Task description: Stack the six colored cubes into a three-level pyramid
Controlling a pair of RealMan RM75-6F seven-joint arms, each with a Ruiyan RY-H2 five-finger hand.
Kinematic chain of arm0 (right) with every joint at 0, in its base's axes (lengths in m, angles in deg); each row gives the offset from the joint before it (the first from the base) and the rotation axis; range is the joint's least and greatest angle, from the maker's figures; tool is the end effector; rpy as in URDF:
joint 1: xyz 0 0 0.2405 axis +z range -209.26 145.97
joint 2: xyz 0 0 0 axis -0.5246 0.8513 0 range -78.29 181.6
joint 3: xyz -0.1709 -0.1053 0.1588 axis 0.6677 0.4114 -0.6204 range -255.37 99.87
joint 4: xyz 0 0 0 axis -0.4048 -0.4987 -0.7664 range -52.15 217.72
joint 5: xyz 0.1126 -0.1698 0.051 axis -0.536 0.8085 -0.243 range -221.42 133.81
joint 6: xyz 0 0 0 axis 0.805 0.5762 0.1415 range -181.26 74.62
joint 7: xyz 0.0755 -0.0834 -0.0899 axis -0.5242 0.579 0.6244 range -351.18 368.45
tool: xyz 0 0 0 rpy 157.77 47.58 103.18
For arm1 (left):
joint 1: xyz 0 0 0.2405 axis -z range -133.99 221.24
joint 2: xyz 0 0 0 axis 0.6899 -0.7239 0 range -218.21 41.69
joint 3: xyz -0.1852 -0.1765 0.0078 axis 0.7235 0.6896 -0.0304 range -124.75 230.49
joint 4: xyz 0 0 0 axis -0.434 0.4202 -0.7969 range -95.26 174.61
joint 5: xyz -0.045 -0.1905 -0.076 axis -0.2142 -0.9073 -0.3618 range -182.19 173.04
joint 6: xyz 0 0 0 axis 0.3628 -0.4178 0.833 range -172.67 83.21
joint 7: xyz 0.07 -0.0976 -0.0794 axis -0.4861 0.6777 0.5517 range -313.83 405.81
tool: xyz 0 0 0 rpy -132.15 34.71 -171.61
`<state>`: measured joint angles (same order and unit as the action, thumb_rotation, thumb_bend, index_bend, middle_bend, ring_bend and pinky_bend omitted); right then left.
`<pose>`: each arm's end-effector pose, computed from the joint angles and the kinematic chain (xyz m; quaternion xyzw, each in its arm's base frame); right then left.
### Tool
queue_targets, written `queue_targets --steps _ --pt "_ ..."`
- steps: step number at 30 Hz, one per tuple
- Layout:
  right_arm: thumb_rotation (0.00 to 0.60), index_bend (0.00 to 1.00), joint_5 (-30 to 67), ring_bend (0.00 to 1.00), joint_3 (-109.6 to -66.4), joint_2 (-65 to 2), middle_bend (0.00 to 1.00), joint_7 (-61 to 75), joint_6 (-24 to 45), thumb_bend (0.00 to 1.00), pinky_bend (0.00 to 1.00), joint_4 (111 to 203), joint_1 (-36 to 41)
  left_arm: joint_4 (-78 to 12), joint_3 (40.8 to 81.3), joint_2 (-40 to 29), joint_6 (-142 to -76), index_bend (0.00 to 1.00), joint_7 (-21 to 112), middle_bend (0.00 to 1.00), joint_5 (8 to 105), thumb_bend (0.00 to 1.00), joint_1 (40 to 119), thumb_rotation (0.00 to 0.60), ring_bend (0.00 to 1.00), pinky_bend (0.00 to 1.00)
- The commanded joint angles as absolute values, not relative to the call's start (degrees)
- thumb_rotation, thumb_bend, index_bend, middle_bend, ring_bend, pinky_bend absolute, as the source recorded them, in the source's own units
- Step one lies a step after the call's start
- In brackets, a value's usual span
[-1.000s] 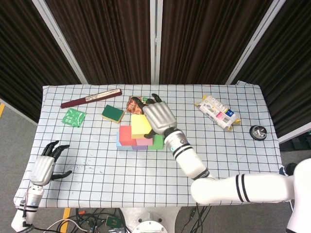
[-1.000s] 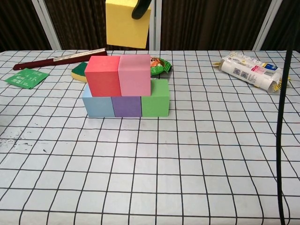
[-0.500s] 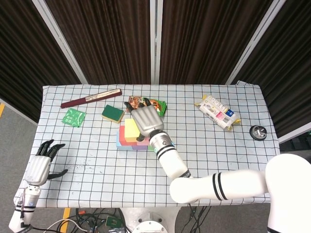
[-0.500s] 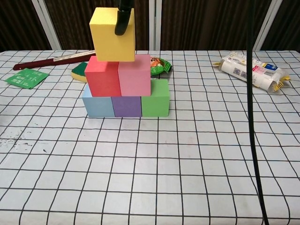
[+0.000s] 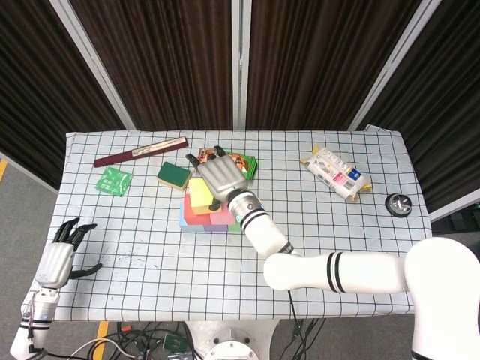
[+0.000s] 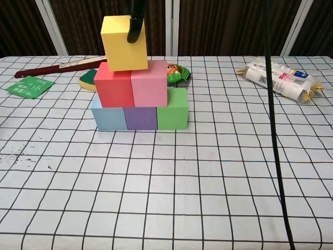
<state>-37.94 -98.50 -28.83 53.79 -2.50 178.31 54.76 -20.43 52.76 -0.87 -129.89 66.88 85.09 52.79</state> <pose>0.0965 -0.3870 0.0141 0.7870 -0.3640 0.3409 0.3631 -0.3482 0.2012 0.0651 -0.5917 -0.4300 -0.4587 0.5045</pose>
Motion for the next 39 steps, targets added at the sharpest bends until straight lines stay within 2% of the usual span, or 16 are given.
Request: queue_targets --steps 1,19,25,39 --pt "0.6 0.0 -38.33 0.17 -98.24 -28.83 0.63 53.59 -1.65 0.04 0.0 178.66 55.48 -20.38 52.91 -0.9 -129.89 0.2 67.67 0.22 85.04 0.0 52.84 0.6 0.06 0.09" --pt "0.6 0.0 -37.26 0.17 -96.48 -27.88 0.63 51.32 -1.11 0.05 0.0 179.95 56.09 -21.13 52.38 -1.5 -129.84 0.2 68.76 0.22 85.54 0.0 52.67 0.6 0.06 0.09" --pt "0.6 0.0 -41.41 0.17 -96.7 -28.07 0.63 50.53 -0.53 0.05 0.0 180.18 56.68 -21.18 52.11 -1.76 -129.13 0.2 70.51 0.22 85.68 0.0 52.9 0.6 0.06 0.09" --pt "0.6 0.0 -41.98 0.17 -95.98 -29.09 0.63 51.29 -0.71 0.06 0.0 178.61 57.76 -19.95 52.28 -1.23 -128.68 0.2 71.57 0.22 85.44 0.0 53.06 0.6 0.06 0.09"
